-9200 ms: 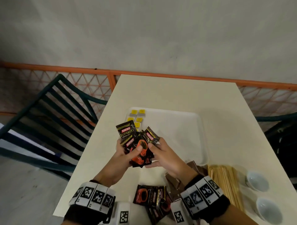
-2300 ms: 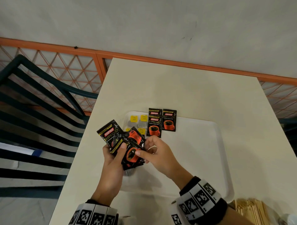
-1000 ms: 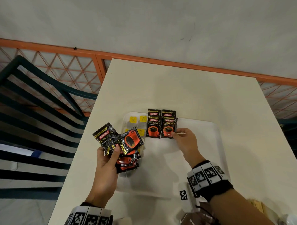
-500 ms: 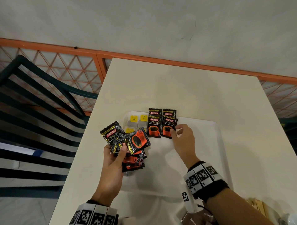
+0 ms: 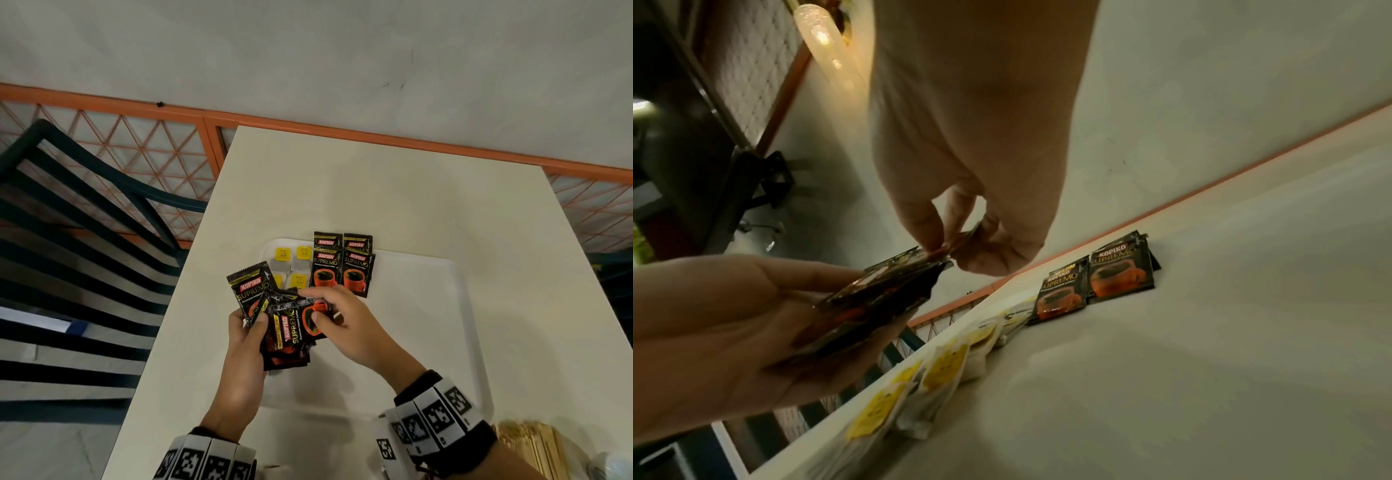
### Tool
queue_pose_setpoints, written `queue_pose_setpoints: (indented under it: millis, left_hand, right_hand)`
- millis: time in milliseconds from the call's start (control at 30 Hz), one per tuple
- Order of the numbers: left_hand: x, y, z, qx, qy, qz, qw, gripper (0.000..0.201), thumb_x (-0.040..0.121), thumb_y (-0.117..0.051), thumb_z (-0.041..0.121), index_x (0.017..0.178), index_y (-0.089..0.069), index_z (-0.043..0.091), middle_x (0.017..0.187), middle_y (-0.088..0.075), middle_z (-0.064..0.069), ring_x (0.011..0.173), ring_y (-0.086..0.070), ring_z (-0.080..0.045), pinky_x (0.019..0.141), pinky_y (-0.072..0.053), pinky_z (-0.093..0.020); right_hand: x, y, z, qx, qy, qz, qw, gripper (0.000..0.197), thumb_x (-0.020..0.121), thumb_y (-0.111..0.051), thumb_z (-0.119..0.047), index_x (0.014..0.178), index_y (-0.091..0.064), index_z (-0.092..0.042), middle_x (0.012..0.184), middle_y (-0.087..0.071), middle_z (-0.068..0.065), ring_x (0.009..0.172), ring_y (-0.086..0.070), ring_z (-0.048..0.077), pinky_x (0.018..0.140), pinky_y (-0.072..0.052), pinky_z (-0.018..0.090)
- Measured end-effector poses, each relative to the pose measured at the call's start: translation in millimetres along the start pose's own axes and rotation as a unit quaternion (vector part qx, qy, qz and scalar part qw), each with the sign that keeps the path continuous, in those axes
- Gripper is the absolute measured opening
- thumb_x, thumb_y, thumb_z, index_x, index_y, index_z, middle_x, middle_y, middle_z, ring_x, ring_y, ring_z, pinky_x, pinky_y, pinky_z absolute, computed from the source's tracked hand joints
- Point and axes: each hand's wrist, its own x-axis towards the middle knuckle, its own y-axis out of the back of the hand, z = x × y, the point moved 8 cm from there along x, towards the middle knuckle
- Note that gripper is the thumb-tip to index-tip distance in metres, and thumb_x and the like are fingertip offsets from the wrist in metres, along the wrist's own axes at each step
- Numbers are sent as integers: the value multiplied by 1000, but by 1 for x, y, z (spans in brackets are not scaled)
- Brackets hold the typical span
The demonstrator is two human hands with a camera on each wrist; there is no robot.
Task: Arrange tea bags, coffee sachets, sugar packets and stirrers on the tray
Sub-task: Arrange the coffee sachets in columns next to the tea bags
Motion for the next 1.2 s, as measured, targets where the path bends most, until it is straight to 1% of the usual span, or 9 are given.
queue_pose_setpoints:
  millis: [133,233,500,633,767,933,1033,1100,1200]
  left_hand:
    - [1,7,1,11,-14,20,1000,17,97,-42,22,113,-46,28,109,-66,-7,92,-66,-27,76,-52,-50]
    - [2,18,3,-17,-15,45,999,20,97,-43,21,117,-45,24,116,-63,-9,101,-63,-25,82,-51,-45]
    - [1,32,4,-12,-25,57,998,23,97,-44,22,119,-44,24,118,-62,-10,100,-63,-22,75,-50,-36]
    - [-2,27,1,-12,-20,51,998,22,97,-43,21,118,-45,25,113,-64,-6,94,-64,-18,69,-49,-31]
    - [-2,22,-1,-17,-10,40,999,20,97,-44,21,116,-46,25,109,-65,-5,92,-66,-17,67,-53,-32]
    - [-2,19,-2,-5,-6,34,999,27,96,-44,23,123,-44,22,115,-65,-9,100,-65,-26,83,-53,-48]
    - [-1,15,-2,3,-15,24,1000,21,96,-43,23,117,-46,27,113,-65,-4,100,-65,-23,75,-53,-39]
    - [-2,11,-1,14,-21,10,1000,15,96,-44,23,108,-48,32,111,-65,0,98,-65,-19,71,-52,-33]
    - [-4,3,-1,45,-27,-24,998,15,96,-44,22,106,-50,32,111,-66,1,97,-67,-18,72,-53,-31]
  right_hand:
    - [-4,9,3,-20,0,46,999,17,84,-64,-13,99,-60,-20,94,-58,-12,86,-53,-10,67,-41,5]
    - [-4,25,18,-9,-53,96,994,12,82,-68,-19,83,-57,-24,79,-56,-16,73,-52,0,63,-39,6]
    - [8,41,72,99,-220,150,959,4,83,-67,-15,85,-65,-12,69,-62,4,61,-53,11,58,-38,20]
    - [21,37,74,54,-222,155,961,6,84,-65,-18,85,-66,-12,60,-55,-1,59,-51,11,59,-38,19]
    - [29,33,76,10,-215,175,961,16,81,-69,-19,93,-65,-8,72,-59,-4,71,-55,14,71,-44,22]
    - [28,34,75,-7,-202,218,955,23,79,-71,-14,93,-53,-10,71,-50,-8,63,-50,5,52,-39,8]
    - [24,37,69,-17,-186,239,953,26,81,-70,-16,97,-50,-10,69,-50,-9,62,-48,0,54,-39,0]
    - [21,38,58,-21,-164,243,956,22,85,-65,-21,100,-53,-10,72,-51,-11,64,-49,0,54,-40,2]
    - [25,26,26,-11,-99,166,981,20,89,-58,-28,100,-61,-11,77,-55,-13,71,-52,0,64,-40,2]
